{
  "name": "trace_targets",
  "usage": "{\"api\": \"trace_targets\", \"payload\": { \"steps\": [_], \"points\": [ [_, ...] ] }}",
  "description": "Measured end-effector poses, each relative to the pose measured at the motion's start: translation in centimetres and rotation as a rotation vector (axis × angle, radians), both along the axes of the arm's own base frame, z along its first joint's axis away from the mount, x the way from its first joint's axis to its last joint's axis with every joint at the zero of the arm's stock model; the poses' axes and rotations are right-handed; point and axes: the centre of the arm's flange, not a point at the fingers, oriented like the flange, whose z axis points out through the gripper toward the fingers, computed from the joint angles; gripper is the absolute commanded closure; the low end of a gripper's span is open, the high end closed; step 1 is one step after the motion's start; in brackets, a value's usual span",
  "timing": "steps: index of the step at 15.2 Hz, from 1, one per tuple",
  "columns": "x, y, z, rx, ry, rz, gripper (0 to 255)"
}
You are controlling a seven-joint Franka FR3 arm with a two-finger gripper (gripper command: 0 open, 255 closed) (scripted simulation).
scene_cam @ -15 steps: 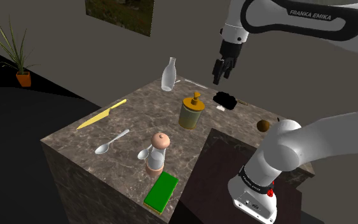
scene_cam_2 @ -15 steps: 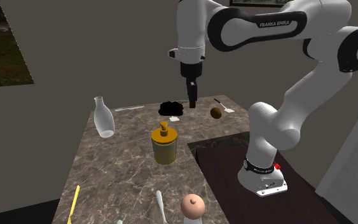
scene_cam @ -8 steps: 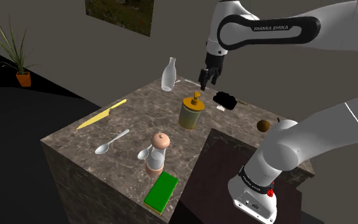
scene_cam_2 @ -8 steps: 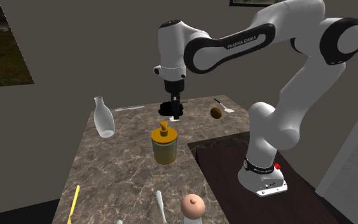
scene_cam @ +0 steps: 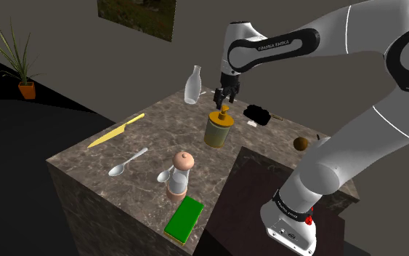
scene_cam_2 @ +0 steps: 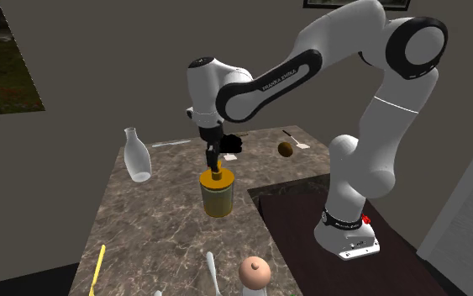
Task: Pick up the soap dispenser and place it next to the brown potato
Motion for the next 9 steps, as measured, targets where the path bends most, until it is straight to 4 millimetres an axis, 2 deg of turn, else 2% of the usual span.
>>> {"api": "trace_targets", "payload": {
  "steps": [6,9],
  "points": [
    [-0.1,-0.8,-3.3,-0.001,0.000,-0.001,0],
    [0.0,-0.8,-4.0,-0.001,0.000,-0.001,0]
  ]
}}
